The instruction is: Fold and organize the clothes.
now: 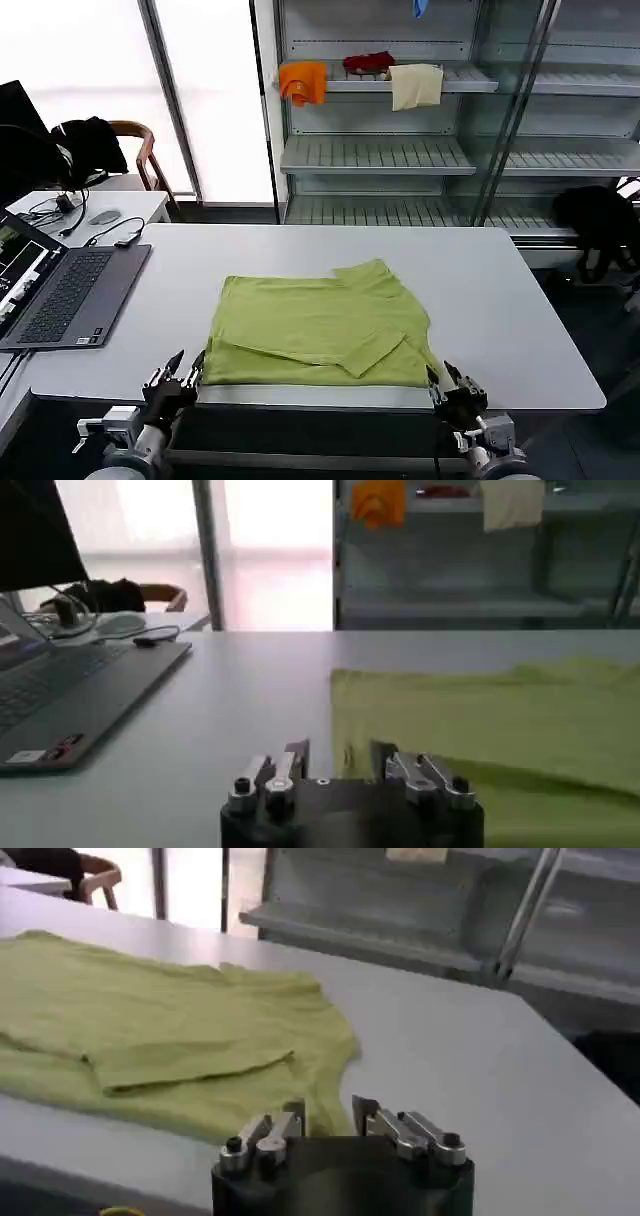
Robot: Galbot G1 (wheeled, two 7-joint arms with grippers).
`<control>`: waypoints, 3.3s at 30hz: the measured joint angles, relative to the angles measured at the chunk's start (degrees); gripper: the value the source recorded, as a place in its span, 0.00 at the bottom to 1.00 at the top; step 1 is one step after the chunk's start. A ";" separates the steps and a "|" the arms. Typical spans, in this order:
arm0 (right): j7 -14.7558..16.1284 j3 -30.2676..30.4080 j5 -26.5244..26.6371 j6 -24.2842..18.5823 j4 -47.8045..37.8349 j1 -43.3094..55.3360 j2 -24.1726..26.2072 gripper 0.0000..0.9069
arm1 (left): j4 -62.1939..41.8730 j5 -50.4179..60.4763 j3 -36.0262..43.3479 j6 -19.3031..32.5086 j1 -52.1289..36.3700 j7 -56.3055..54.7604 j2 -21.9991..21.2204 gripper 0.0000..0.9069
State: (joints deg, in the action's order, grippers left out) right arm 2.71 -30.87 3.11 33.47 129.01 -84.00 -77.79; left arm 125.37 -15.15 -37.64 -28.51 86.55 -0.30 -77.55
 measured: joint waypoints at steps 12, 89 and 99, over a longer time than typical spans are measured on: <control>-0.74 4.14 4.49 0.29 -18.97 22.43 -3.32 1.00 | -11.12 -2.26 3.53 -3.17 -16.57 3.70 1.49 1.00; -0.26 6.19 0.59 -0.16 -51.98 48.35 -11.71 0.00 | -46.15 4.85 11.35 -4.60 -46.57 10.13 1.48 0.00; -0.74 6.58 3.68 0.04 -42.19 43.20 -9.44 0.00 | -39.80 1.12 10.13 -4.60 -43.25 10.49 2.87 0.00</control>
State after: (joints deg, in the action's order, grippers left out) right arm 1.97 -24.29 6.79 33.51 86.81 -40.80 -87.23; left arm 85.57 -14.02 -27.51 -33.12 43.30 10.20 -74.68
